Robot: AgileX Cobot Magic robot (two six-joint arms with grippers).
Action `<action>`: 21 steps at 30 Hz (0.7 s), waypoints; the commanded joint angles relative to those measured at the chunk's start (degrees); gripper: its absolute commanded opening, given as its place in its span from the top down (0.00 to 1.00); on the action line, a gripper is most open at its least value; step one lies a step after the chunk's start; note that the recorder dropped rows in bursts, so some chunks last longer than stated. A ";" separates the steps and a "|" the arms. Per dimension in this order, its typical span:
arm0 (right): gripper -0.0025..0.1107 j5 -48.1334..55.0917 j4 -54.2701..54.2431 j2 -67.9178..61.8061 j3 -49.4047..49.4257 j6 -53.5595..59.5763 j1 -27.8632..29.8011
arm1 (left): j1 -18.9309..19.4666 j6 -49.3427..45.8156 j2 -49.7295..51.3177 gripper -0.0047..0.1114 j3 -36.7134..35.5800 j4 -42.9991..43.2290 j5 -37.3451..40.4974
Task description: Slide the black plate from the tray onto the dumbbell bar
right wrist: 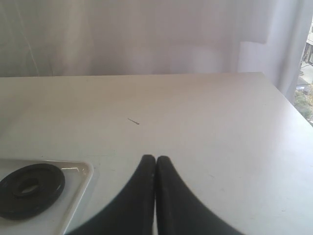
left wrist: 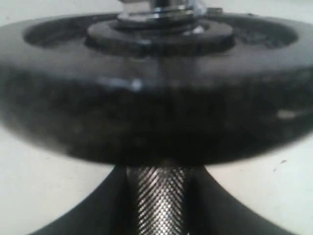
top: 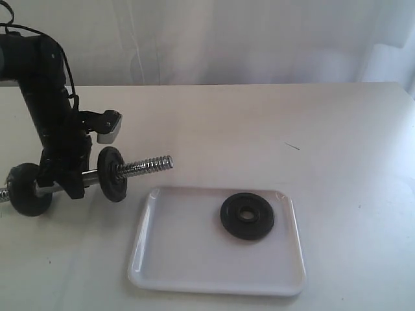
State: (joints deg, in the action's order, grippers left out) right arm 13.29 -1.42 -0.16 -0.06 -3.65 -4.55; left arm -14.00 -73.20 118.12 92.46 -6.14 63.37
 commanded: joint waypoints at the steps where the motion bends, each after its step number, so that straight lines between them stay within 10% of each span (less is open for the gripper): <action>1: 0.98 -0.68 -0.18 0.16 0.06 -0.02 -0.07 | 0.01 -0.15 -4.92 0.96 -4.03 -2.46 0.59; 21: 0.98 -0.58 -0.06 0.16 0.06 -0.02 -0.07 | -0.02 0.47 -6.13 0.96 -13.04 -3.72 2.76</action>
State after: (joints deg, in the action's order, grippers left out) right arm 13.29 -1.42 -0.16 -0.06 -3.65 -4.55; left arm -14.00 -72.87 113.89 79.42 -7.66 60.67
